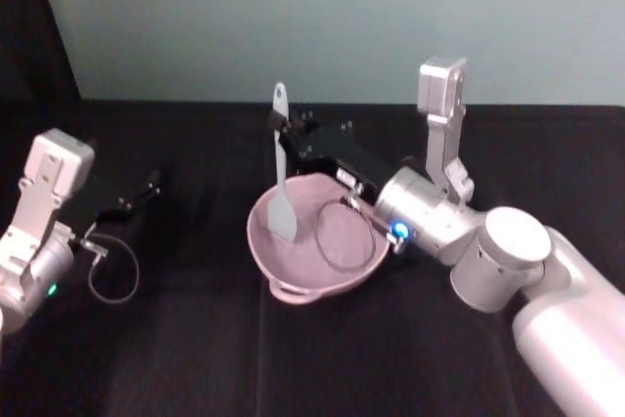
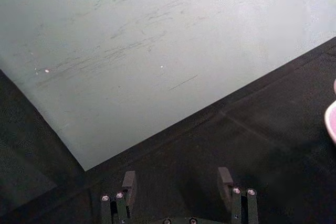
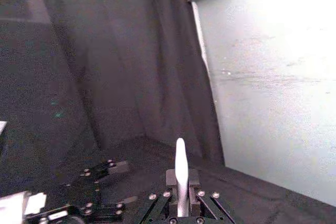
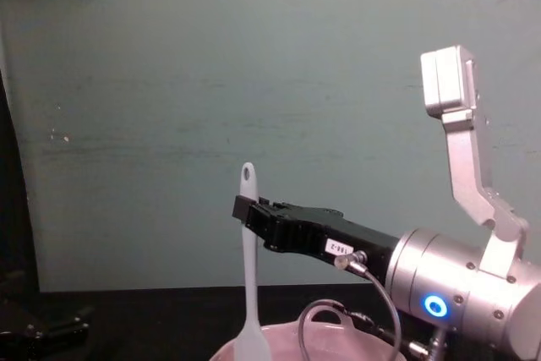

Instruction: Use the one hand to pick up the spoon and stir the clear water in the bowl.

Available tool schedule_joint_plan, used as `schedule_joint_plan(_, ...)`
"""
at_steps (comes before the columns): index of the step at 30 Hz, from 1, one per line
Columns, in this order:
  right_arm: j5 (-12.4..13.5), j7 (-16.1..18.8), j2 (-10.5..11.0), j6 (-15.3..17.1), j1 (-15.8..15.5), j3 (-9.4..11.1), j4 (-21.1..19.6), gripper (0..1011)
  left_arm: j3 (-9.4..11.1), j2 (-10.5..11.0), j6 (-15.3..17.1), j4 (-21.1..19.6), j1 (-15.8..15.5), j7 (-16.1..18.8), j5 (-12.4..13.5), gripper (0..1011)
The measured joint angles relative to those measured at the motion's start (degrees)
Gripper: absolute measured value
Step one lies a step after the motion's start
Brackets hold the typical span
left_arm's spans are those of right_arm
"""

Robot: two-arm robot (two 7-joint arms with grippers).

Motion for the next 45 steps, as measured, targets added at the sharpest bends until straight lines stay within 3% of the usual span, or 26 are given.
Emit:
schedule_joint_plan(6, -0.96, -0.12, -0.13, -0.37, 2.23, 0.73, 2.87, 124, 0.00, 0.00, 0.00, 0.00, 0.00, 0.00, 0.00, 1011)
schedule_joint_plan(13, -1.19, -1.27, 1.13, -0.29, 2.04, 2.60, 2.64, 124, 0.00, 0.00, 0.00, 0.00, 0.00, 0.00, 0.00, 1011)
schedule_joint_plan(19, -1.25, -2.50, 2.91, 0.61, 0.02, 4.09, 0.05, 124, 0.00, 0.00, 0.00, 0.00, 0.00, 0.00, 0.00, 1011)
schedule_joint_plan(27, -1.09, -4.04, 6.00, 2.71, -4.91, 5.52, -6.55, 124, 0.00, 0.00, 0.00, 0.00, 0.00, 0.00, 0.00, 1011)
schedule_joint_plan(32, -1.13, -4.48, 6.99, 3.59, -7.25, 5.43, -10.28, 124, 0.00, 0.00, 0.00, 0.00, 0.00, 0.00, 0.00, 1011)
schedule_joint_plan(37, -1.15, -4.16, 7.05, 4.01, -9.02, 4.06, -13.66, 124, 0.00, 0.00, 0.00, 0.00, 0.00, 0.00, 0.00, 1011)
schedule_joint_plan(45, -1.31, -2.82, 5.19, 4.06, -8.19, 1.36, -12.27, 124, 0.00, 0.00, 0.00, 0.00, 0.00, 0.00, 0.00, 1011)
